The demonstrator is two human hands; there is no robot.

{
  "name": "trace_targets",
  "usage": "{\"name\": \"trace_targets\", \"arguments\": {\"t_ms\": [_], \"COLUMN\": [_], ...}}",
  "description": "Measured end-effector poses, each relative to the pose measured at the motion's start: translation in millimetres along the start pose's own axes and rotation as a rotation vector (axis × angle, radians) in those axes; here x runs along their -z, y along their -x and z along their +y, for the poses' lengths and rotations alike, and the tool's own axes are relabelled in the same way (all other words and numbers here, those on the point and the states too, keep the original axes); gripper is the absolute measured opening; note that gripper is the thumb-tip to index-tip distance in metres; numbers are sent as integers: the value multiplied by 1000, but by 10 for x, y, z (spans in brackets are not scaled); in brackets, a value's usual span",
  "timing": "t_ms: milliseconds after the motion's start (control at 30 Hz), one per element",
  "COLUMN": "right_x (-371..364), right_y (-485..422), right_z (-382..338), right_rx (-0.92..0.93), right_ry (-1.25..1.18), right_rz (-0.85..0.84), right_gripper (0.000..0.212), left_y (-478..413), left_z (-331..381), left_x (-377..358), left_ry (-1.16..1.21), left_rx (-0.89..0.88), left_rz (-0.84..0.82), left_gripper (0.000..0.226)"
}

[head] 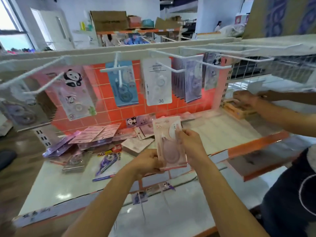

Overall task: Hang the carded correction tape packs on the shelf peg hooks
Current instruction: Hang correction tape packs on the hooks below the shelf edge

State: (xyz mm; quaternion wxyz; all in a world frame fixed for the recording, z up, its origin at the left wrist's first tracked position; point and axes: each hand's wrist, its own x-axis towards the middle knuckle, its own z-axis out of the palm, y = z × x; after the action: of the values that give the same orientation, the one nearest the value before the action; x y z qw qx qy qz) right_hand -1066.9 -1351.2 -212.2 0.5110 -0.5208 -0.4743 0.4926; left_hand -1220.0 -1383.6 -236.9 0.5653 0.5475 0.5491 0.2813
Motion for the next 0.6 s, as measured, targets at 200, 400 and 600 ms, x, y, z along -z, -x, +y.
{"name": "trace_targets", "arguments": {"t_ms": [200, 400, 600], "right_x": [289, 262, 175], "right_y": [-153, -152, 57], "right_z": [30, 110, 418], "right_rx": [54, 13, -42], "right_ry": [-11, 29, 10], "right_rz": [-39, -110, -158], "right_gripper": [35, 24, 14], "left_y": [-142, -62, 136], "left_z": [80, -91, -411], "left_x": [-240, -291, -307], "left_ry": [-72, -63, -23], "left_rx": [23, 101, 172], "left_rz": [38, 79, 110], "left_gripper": [22, 22, 19]}}
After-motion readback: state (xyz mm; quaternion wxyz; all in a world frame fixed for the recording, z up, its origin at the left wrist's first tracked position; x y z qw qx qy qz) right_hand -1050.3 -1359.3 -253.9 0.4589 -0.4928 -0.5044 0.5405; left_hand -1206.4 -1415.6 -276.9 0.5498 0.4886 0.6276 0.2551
